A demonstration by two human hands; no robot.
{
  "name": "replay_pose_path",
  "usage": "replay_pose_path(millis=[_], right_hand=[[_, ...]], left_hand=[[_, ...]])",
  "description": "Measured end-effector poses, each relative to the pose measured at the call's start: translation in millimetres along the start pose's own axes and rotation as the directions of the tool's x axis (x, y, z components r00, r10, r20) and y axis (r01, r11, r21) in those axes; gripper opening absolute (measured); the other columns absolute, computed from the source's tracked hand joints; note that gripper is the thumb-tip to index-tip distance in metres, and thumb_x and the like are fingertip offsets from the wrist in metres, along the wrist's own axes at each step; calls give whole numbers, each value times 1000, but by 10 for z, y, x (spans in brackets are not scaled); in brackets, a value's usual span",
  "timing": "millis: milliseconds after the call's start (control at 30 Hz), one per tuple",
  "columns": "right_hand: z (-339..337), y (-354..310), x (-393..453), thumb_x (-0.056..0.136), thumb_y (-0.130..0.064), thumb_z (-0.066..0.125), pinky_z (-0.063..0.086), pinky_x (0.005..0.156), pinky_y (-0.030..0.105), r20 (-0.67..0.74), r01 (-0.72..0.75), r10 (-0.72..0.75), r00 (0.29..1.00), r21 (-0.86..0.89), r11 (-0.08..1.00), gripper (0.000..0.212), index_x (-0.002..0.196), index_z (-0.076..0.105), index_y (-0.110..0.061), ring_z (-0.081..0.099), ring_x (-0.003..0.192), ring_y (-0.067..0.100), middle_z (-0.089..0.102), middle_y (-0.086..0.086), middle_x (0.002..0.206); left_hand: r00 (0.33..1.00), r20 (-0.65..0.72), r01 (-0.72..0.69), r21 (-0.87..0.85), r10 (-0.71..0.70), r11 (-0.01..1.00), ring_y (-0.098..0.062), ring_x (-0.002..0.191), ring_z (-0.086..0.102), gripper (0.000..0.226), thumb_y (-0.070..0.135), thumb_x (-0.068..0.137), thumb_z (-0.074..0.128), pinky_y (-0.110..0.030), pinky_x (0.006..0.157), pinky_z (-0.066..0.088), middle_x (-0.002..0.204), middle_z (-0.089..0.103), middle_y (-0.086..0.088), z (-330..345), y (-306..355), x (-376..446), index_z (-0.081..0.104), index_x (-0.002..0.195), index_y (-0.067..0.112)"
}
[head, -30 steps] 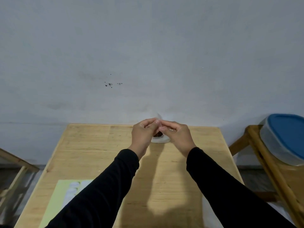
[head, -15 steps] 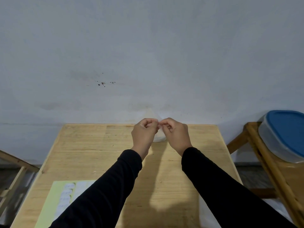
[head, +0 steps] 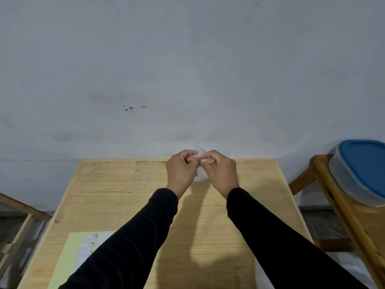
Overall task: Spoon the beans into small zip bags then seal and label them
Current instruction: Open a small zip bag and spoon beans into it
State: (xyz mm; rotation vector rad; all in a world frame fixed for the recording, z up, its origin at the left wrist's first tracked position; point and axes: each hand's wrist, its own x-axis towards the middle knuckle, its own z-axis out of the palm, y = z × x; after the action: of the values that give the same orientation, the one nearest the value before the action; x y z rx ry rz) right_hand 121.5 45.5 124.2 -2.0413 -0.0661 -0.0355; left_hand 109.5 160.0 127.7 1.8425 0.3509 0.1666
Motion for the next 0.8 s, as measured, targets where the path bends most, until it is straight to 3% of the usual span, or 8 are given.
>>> replay_pose_path(millis=[133, 267, 400, 467, 533, 633, 733, 800], right_hand=[[20, 5, -21, 85, -7, 58, 48, 62, 17, -14, -2, 1, 1000, -63, 998, 20, 86, 68, -24, 58, 62, 2, 58, -14, 59], [-11, 69, 21, 84, -2, 53, 49, 71, 24, -115, -50, 42, 992, -71, 996, 21, 86, 69, -16, 53, 61, 10, 51, -11, 62], [43, 44, 27, 88, -5, 52, 49, 87, 32, 45, 57, -50, 998, -160, 986, 26, 96, 72, -19, 58, 79, 12, 59, -3, 86], [48, 27, 16, 90, -3, 50, 44, 84, 21, 119, 113, -92, 989, -182, 977, 31, 103, 72, -20, 53, 77, 6, 59, 0, 94], [29, 21, 13, 91, -2, 51, 43, 79, 18, 145, 140, -115, 983, -174, 975, 33, 108, 71, -22, 52, 73, 3, 56, -5, 92], [27, 16, -12, 91, -5, 53, 41, 75, 14, 158, 135, -107, 982, -177, 975, 31, 112, 69, -22, 51, 69, -1, 49, -17, 83], [53, -21, -28, 90, -4, 53, 38, 69, 4, 166, 128, -103, 981, -151, 980, 30, 113, 69, -16, 50, 68, -5, 49, -16, 81], [75, -50, -42, 89, -2, 54, 36, 70, 0, 188, 136, -107, 976, -148, 980, 30, 113, 69, -12, 48, 66, -1, 52, -9, 82]], left_hand=[[999, 4, -32, 69, 32, 997, 5, 58, 61, 17, 13, 88, 61, -1, 68, 42, 68, 70, -4, -15, -22, 10, 68, 105, 13], [997, -57, -46, 150, 55, 988, 8, 47, 53, 13, 8, 85, 59, -3, 62, 39, 55, 57, 3, -73, -55, -19, 71, 90, 9], [994, -26, -102, 191, 109, 976, 6, 49, 53, 11, 13, 87, 60, -5, 58, 37, 57, 57, 7, -93, -86, 15, 70, 90, 15], [991, 32, -132, 173, 129, 976, 5, 62, 56, 21, 17, 88, 61, -2, 64, 40, 71, 62, 8, -114, -110, 32, 68, 108, 15], [977, 129, -181, 91, 169, 979, 4, 92, 59, 39, 19, 88, 63, -3, 79, 43, 101, 63, 8, -181, -160, 32, 58, 127, 20], [907, 332, -296, 70, 258, 953, 6, 128, 38, 76, 20, 80, 72, -14, 102, 34, 141, 41, 14, -305, -282, 43, 34, 144, 30], [836, 471, -414, 204, 282, 887, 12, 135, 14, 113, 27, 65, 83, -3, 104, 15, 150, 15, 24, -375, -383, 87, 9, 150, 31], [818, 492, -456, 239, 298, 857, 8, 139, 5, 123, 29, 61, 85, -5, 106, 10, 151, 6, 23, -359, -427, 100, 0, 150, 30]])
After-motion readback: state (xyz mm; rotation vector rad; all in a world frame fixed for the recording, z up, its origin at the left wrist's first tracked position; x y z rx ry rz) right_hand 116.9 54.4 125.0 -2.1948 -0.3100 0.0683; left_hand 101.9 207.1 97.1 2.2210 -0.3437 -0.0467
